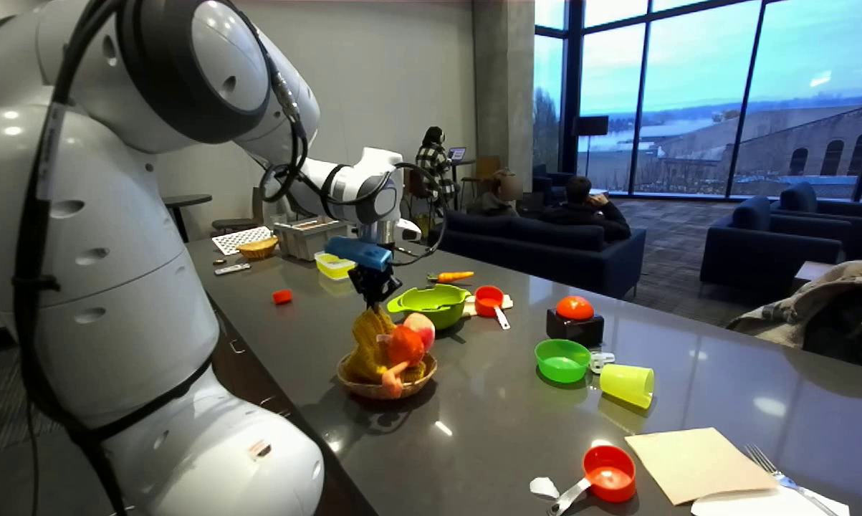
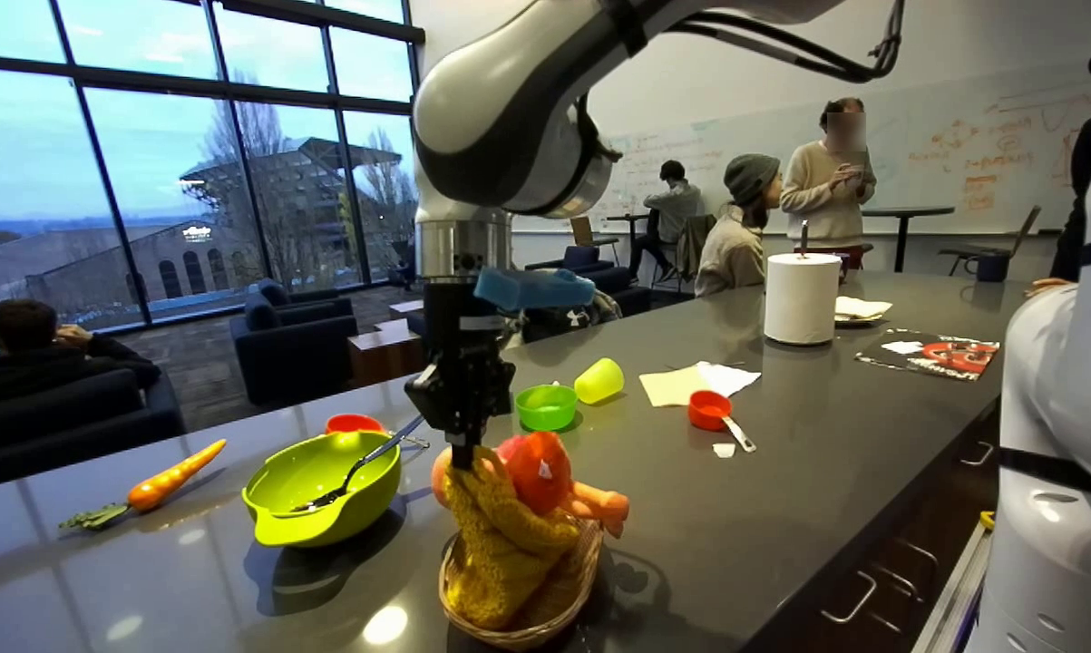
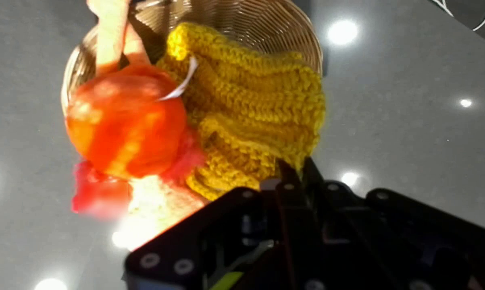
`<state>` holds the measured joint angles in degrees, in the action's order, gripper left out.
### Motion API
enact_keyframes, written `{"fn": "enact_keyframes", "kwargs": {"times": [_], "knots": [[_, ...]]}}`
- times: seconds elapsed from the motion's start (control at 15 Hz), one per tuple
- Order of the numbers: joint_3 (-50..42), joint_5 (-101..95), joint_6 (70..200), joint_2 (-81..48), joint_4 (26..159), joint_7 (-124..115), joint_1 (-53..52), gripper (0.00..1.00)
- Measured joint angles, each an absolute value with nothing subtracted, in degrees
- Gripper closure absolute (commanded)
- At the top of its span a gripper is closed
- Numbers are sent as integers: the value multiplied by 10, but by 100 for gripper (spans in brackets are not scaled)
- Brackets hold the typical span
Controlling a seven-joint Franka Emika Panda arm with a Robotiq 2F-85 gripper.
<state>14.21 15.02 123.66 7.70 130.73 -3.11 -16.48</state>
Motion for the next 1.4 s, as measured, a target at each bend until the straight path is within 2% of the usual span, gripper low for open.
{"fn": "enact_keyframes", "kwargs": {"times": [0.53, 1.4], "knots": [[149, 147, 1172, 88, 1250, -52, -165, 98], [163, 111, 1112, 168, 1254, -130, -164, 98]]}}
